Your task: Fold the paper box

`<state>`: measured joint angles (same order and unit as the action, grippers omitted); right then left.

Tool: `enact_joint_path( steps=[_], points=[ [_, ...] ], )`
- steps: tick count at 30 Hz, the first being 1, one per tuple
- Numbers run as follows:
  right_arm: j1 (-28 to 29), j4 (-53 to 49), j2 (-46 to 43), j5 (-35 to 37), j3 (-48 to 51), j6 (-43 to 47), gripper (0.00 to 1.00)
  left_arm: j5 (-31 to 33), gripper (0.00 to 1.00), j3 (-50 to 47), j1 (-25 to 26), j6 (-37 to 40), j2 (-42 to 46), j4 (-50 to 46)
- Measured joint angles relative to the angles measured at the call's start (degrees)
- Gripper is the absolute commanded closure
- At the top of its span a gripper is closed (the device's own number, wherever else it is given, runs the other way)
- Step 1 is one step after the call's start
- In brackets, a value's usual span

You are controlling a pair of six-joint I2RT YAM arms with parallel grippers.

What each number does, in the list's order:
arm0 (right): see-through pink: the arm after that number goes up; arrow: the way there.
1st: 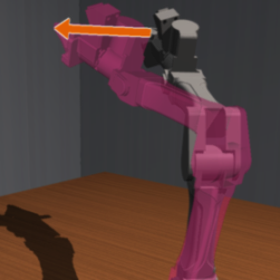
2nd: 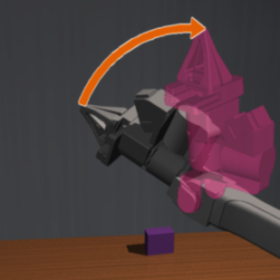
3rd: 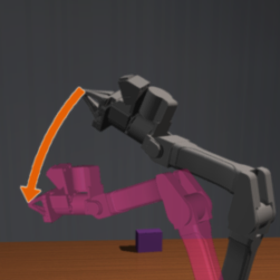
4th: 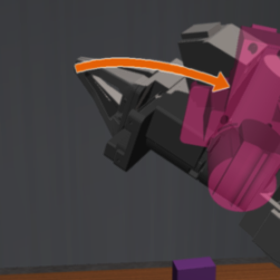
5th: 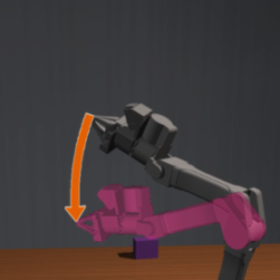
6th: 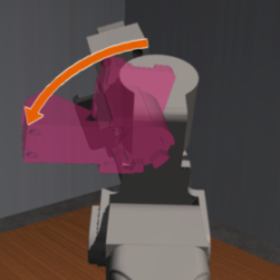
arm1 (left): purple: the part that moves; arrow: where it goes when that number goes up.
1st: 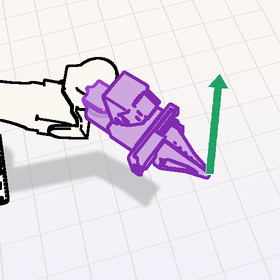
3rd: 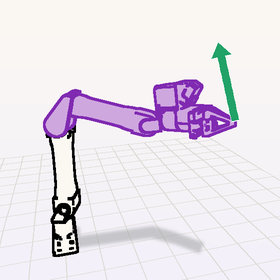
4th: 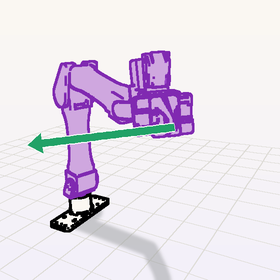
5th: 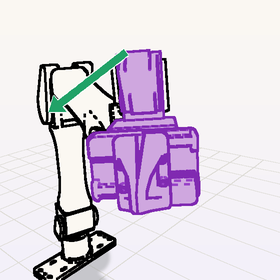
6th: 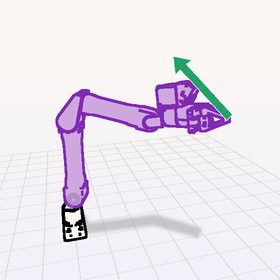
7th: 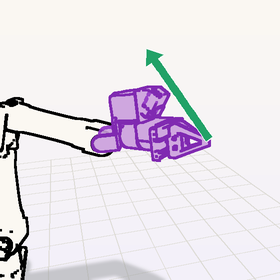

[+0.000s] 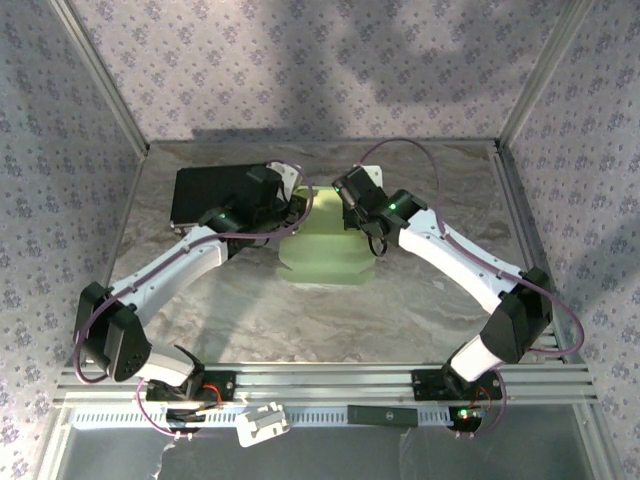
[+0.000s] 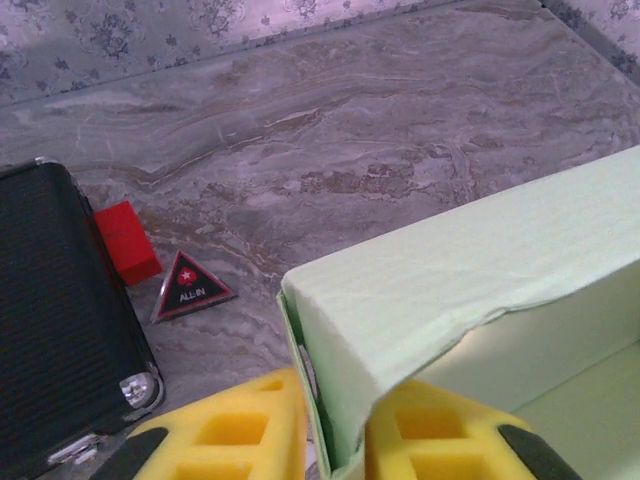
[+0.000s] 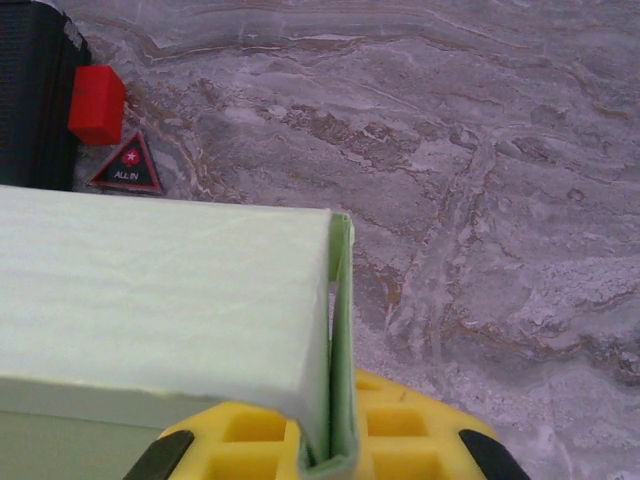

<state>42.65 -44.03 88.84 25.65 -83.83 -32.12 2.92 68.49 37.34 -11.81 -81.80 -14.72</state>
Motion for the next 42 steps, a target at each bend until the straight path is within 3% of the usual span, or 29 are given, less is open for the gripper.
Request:
enact_joint_path(
  steps=[2, 12, 19, 24, 26, 29, 34, 42],
  points=[
    [0.04, 0.0, 0.0, -0.09, -0.07, -0.04, 1.0, 0.59, 1.0, 0.0, -0.11, 0.02, -0.07, 0.02],
    [0.46, -0.2, 0.52, 0.52, -0.92, -1.14, 1.0, 13.38, 1.0, 0.79, 4.66, -0.04, -0.52, -0.42],
    [0.5, -0.46, 0.55, 0.48, -1.01, -1.14, 1.0, 15.45, 0.83, 0.79, 5.18, -0.15, -0.94, -0.04],
    [0.74, -0.42, 0.55, 0.44, -1.11, -1.14, 1.0, 14.01, 0.79, 0.79, 4.11, 0.02, -1.49, 0.31],
    [0.74, -0.44, 0.52, 0.44, -1.11, -1.14, 1.0, 13.42, 0.82, 0.79, 3.89, 0.04, -1.9, 0.61],
    [0.72, -0.63, 0.52, 0.42, -1.14, -1.14, 1.0, 13.14, 1.0, 0.79, 3.8, 0.17, -2.1, 1.05],
    [0.74, -0.33, 0.52, 0.37, -1.18, -1.16, 1.0, 14.64, 1.0, 0.81, 3.96, -0.33, -2.16, 1.4],
    [0.79, 0.02, 0.55, 0.22, -1.25, -2.08, 1.0, 28.57, 1.0, 3.58, 8.7, -3.3, -4.48, -1.84]
  ],
)
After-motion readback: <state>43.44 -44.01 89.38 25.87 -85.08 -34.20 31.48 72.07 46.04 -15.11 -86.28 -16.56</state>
